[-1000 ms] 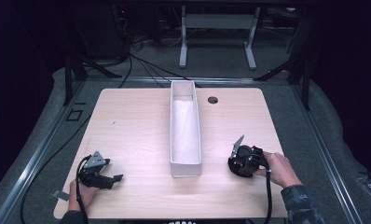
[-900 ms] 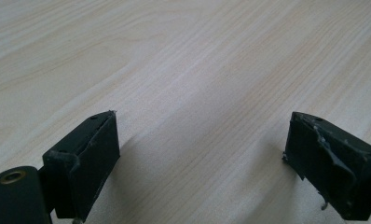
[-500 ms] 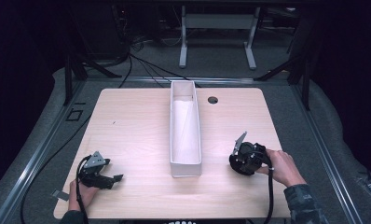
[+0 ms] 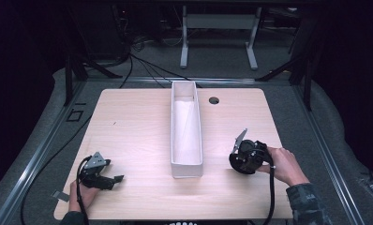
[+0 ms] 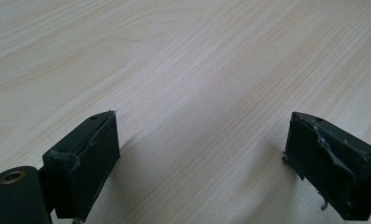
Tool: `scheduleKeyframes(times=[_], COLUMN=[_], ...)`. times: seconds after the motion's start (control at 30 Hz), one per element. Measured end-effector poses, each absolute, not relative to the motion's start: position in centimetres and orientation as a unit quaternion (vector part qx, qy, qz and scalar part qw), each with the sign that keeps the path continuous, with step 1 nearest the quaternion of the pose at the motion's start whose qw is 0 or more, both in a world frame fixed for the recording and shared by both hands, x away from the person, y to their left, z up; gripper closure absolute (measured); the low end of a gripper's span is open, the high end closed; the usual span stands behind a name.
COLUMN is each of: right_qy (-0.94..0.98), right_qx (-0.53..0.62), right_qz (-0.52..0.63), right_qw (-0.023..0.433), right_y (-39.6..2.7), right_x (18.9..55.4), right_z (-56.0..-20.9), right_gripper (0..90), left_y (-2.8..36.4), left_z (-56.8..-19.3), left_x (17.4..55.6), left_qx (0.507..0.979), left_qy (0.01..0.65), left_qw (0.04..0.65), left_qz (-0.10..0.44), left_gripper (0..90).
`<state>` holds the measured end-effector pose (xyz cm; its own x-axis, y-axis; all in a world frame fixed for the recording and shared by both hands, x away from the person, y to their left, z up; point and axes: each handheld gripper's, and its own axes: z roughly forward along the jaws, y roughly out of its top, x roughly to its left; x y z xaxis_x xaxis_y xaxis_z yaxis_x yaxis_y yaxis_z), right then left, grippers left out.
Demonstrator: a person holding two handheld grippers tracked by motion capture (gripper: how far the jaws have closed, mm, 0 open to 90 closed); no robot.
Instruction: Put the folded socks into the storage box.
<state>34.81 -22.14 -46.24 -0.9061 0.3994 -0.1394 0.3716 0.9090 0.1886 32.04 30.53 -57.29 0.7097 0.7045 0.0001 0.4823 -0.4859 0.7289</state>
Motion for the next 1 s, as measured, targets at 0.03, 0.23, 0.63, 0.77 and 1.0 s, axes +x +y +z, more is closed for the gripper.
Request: scheduleKeyframes(times=[0.03, 0.23, 0.63, 0.77, 1.0], right_qy=[0.973, 0.973, 0.973, 0.974, 0.974], right_qx=[0.196, 0.192, 0.194, 0.188, 0.187], right_qz=[0.08, 0.084, 0.09, 0.088, 0.087], right_qw=[0.089, 0.092, 0.084, 0.088, 0.092], right_y=[-22.1, -22.1, -22.0, -21.9, -21.4], right_x=[34.8, 34.7, 34.6, 34.8, 34.9], right_z=[-46.0, -45.3, -43.9, -43.5, -42.2], right_gripper=[65.2, 65.1, 65.2, 65.1, 65.1], left_y=[30.5, 30.5, 30.5, 30.5, 30.5], left_z=[-57.3, -57.3, -57.3, -57.3, -57.3], left_x=[32.0, 32.0, 32.1, 32.1, 32.1], left_qx=[0.849, 0.849, 0.848, 0.848, 0.848], left_qy=[0.35, 0.35, 0.35, 0.35, 0.351], left_qw=[0.367, 0.367, 0.367, 0.367, 0.368], left_qz=[0.151, 0.151, 0.152, 0.152, 0.151], left_gripper=[9.9, 9.9, 9.9, 9.9, 9.9])
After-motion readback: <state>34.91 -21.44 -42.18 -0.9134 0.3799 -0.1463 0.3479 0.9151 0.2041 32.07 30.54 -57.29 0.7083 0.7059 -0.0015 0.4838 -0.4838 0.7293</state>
